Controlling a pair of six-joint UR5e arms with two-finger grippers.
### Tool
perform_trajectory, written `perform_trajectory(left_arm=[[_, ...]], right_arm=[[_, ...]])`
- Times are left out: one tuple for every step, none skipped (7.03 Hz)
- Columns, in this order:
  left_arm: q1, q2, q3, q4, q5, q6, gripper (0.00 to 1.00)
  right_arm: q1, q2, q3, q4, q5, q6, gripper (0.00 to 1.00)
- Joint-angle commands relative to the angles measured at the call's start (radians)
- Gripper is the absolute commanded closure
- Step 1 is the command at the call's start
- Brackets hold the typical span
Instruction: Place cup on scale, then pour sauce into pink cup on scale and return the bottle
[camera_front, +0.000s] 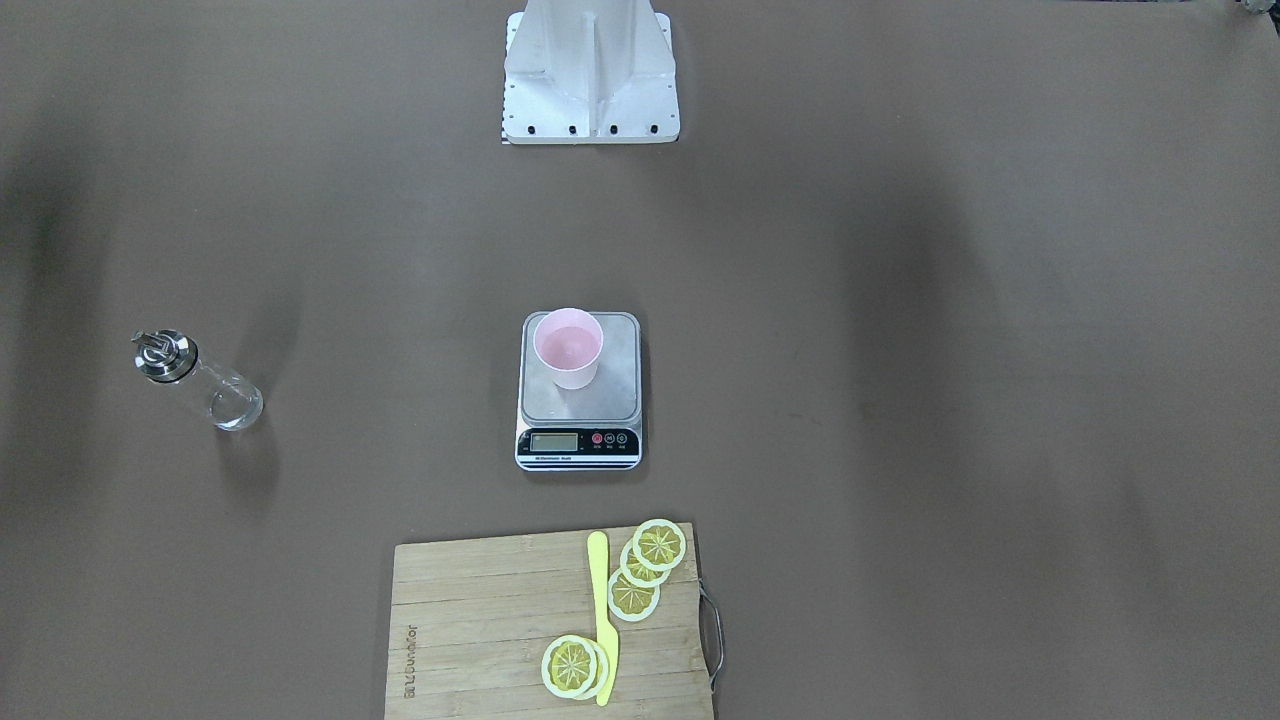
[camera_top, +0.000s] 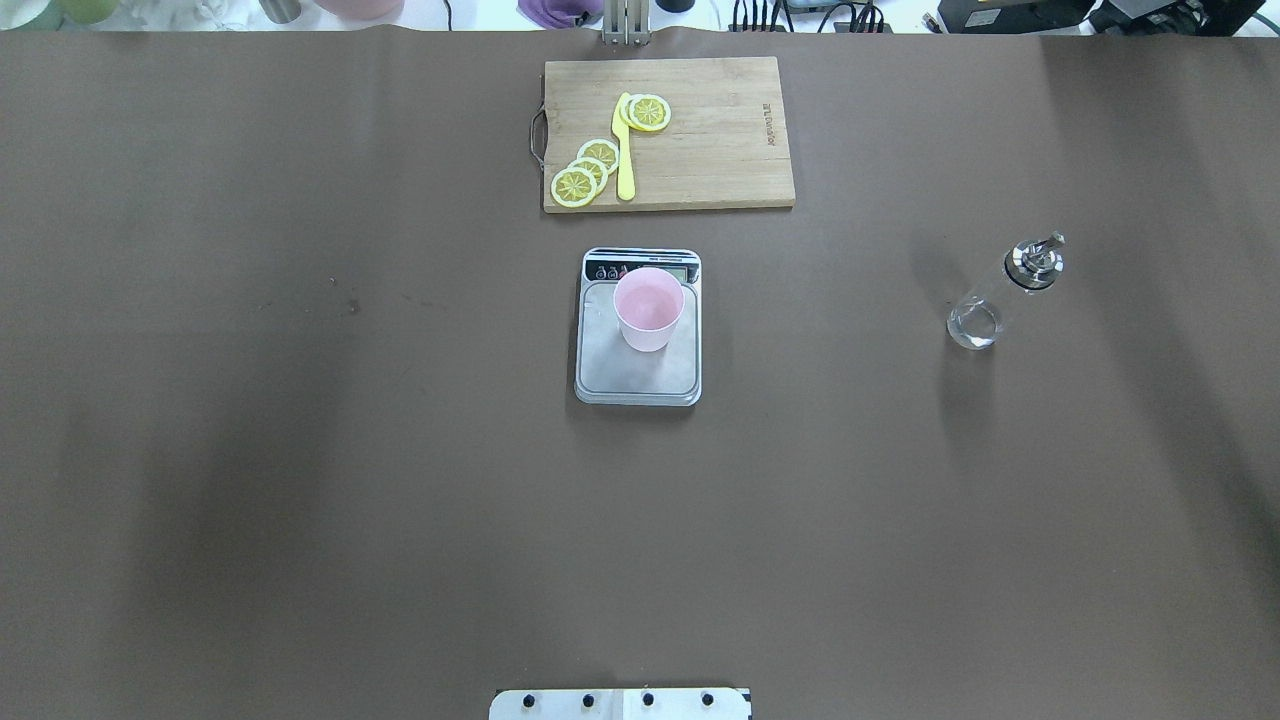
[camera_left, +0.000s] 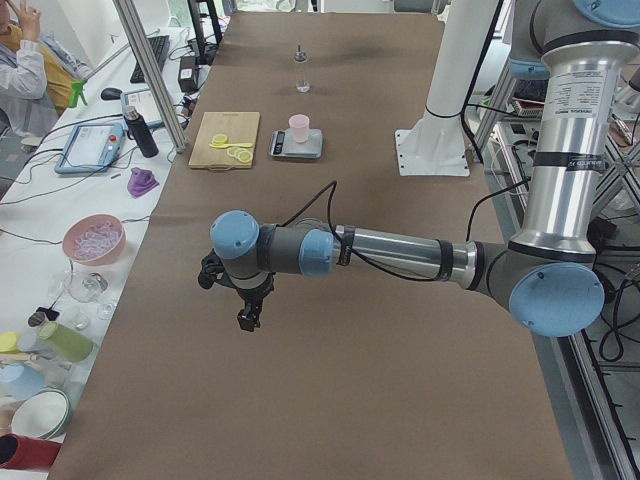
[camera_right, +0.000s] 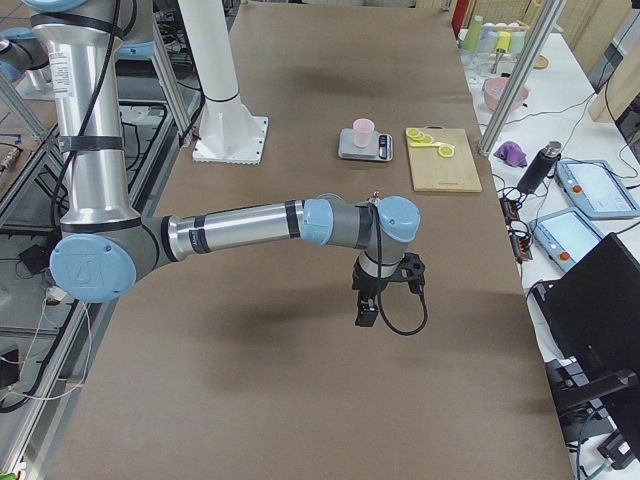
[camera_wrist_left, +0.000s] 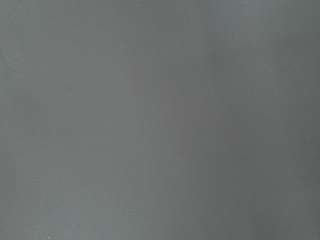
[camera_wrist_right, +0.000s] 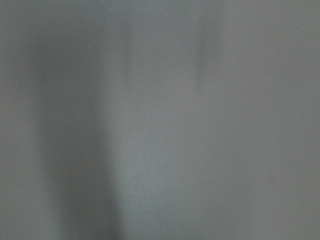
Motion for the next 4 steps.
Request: perform_trajectory(left_arm=[[0.000, 0.003, 0.000, 0.000, -0.001, 0.000, 0.02], [0.000, 0.003, 0.002, 0.000, -0.001, 0.000, 0.02], [0.000, 0.004, 0.002, -0.002, 0.001, 0.001, 0.02], [0.000, 0.004, 0.003, -0.002, 0.001, 0.003, 0.02]], right_arm=[[0.001, -0.001, 0.000, 0.001, 0.001, 0.000, 0.00], [0.001, -0.001, 0.000, 0.001, 0.001, 0.000, 0.00], [0.007, -0.004, 0.000, 0.001, 0.009, 0.000, 0.00], [0.016, -0.004, 0.005, 0.000, 0.017, -0.002, 0.00]])
